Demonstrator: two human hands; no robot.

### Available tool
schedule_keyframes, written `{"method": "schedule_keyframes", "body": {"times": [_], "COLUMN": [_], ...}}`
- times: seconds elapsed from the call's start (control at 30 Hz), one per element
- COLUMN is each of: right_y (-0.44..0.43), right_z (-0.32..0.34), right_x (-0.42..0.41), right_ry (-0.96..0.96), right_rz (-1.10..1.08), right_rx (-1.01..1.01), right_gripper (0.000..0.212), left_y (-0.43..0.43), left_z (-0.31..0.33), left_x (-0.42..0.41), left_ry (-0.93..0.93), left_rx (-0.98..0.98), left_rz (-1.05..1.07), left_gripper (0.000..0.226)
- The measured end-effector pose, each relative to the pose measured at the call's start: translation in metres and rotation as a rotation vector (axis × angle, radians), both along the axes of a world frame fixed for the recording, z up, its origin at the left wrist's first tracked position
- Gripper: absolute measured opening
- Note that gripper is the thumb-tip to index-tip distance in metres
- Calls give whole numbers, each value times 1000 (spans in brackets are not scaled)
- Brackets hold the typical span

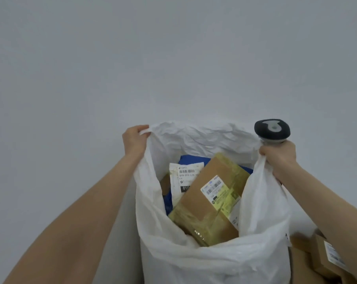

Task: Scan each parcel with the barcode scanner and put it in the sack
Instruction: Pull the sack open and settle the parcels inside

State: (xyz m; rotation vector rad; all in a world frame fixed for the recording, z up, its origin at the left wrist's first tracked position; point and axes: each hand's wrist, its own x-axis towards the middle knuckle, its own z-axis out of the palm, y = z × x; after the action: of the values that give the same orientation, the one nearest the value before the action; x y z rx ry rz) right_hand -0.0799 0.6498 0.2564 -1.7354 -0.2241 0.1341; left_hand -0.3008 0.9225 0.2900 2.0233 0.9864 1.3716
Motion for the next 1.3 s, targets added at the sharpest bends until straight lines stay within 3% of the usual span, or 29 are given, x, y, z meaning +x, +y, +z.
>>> {"method": "schedule_keyframes", "body": {"times": [0.13, 0.2, 0.3, 0.4, 0.5, 0.6, 0.7, 0.8, 0.93, 1.13, 1.3], "right_y": [3, -1, -12, -21, -24, -30, -34, -30, -10, 8, 13], "right_z": [28, 22, -11, -26, -21, -25, -40, -45, -21, 46, 29], "right_x": [11, 12, 8, 7, 9, 5, 5, 1, 4, 19, 3], "right_ry": [-28, -33, 35, 42, -19, -29, 83, 145, 145, 85, 96], "right_rz": [-1, 15, 26, 48, 89, 128, 162, 148, 88, 30, 73], "right_rx": [117, 58, -61, -59, -56, -127, -159, -69, 69, 327, 285], "right_gripper": [22, 20, 22, 23, 31, 45, 40, 34, 33, 33, 28], "left_y": [2, 1, -5, -12, -15, -17, -19, -24, -21, 6, 10], "left_z": [25, 10, -28, -46, -44, -43, -49, -51, -22, 44, 28], "left_x": [3, 2, -2, -4, -6, -8, -10, -7, 7, 9, 13], "left_ry": [-54, 136, 604, 722, 669, 537, 448, 361, 195, -149, -103], "left_rx": [51, 72, -47, -103, -104, -99, -180, -264, -240, -117, -140], "left_rz": [-9, 40, 126, 107, 78, 64, 17, -55, 11, 79, 119], "left_gripper": [28, 36, 79, 99, 86, 46, 33, 19, 42, 20, 32]}}
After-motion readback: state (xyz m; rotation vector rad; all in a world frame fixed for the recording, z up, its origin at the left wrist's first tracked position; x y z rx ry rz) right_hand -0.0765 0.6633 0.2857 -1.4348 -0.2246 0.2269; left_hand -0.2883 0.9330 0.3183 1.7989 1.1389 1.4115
